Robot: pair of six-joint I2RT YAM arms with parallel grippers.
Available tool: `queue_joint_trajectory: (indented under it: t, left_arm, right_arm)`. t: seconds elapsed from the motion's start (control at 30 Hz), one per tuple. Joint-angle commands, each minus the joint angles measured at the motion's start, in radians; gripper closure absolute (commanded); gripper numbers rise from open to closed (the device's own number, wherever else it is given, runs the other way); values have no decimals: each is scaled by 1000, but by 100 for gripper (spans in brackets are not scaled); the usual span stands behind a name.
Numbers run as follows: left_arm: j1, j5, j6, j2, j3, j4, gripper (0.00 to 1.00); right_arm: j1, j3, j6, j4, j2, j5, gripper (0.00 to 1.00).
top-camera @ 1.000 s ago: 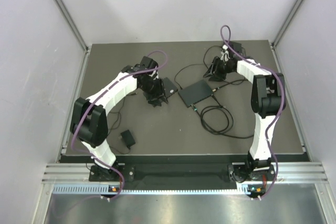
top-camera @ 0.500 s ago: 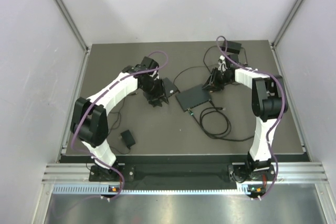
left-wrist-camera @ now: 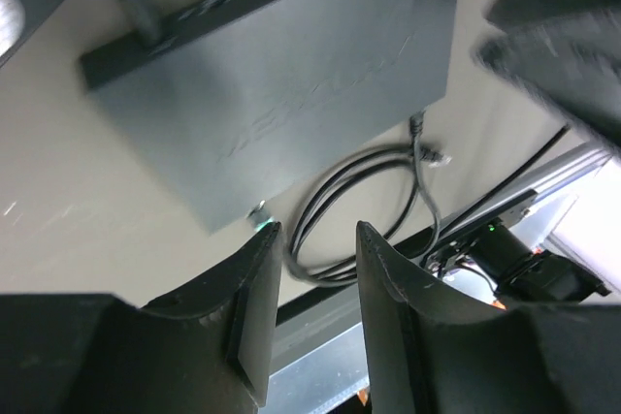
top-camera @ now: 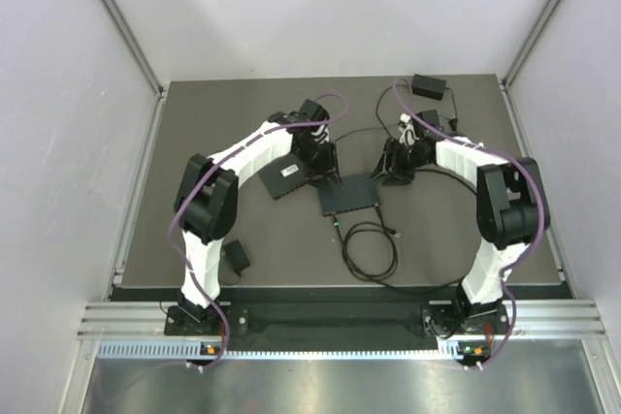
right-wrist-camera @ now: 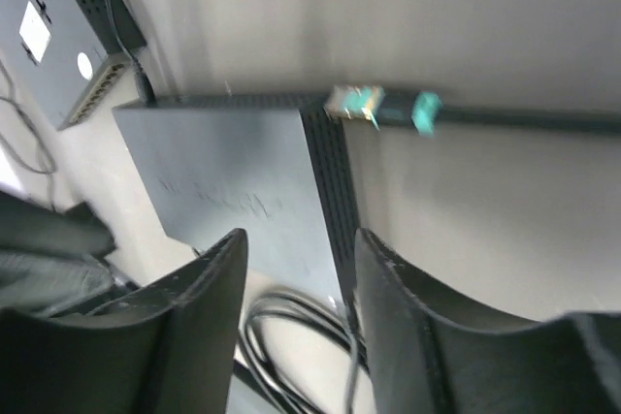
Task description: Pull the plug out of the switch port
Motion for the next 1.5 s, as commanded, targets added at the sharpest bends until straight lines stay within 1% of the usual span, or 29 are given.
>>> queue_joint_trajectory:
  t: [0.0,0.1,0.17,0.27,0.3,0.33,0.4,0.43,0.53,0.57,0.67,0.8,0.9,1.03,1.1,1.33,1.47]
  left_arm:
    - [-7,63,-13,56,78,34,59]
    - [-14,86,-21,88,88,48,59]
    - [-15,96,-26,104,88,56,59]
    - [-17,104,-29,124,88,60,59]
    - [-15,104,-27,128,85,60,60]
    - [-15,106,-27,136,84,60,60]
    - [-17,103,-24,141,79,51,61]
    - [-15,101,-19,142,78,46,61]
    - [-17,93,-7,144,72,33,61]
    - [-15,95,-4,144,70,33,61]
    - [-14,106,2,151,73,31,61]
    - [-12,122,10,171,78,20,61]
    - [-7,130,11,179,76,16,61]
    - [-3,136,11,182,70,17,61]
    - [-3,141,8,185,67,17,61]
    - [-3,142,5,180,49,25,61]
    - [-3,142,4,174,38,28,61]
  right_arm:
    - [-9,-37,-95,-60,-128,89,50]
    - [-11,-106,-75,-41,-166,65,47]
    - [-14,-172,-54,9,-196,14,48]
    - [-23,-275,-6,110,-226,-40,55]
    - [-29,-301,17,145,-237,-55,62]
    - [-34,-348,24,201,-242,-81,64]
    - [-35,-382,32,254,-261,-93,68]
    - [-34,-410,34,306,-263,-106,69]
    - [-35,-456,67,386,-257,-159,69]
    - [-37,-467,83,450,-254,-173,69]
    - [-40,-496,155,534,-228,-211,69]
    - [-60,-531,215,610,-199,-228,67]
    - [-75,-543,241,631,-177,-239,67]
    - [-103,-599,314,758,-150,-281,67]
    - [-117,-608,342,783,-131,-290,66]
    - [-123,-619,363,829,-93,-293,66]
    - [-121,-631,412,886,-70,-301,68]
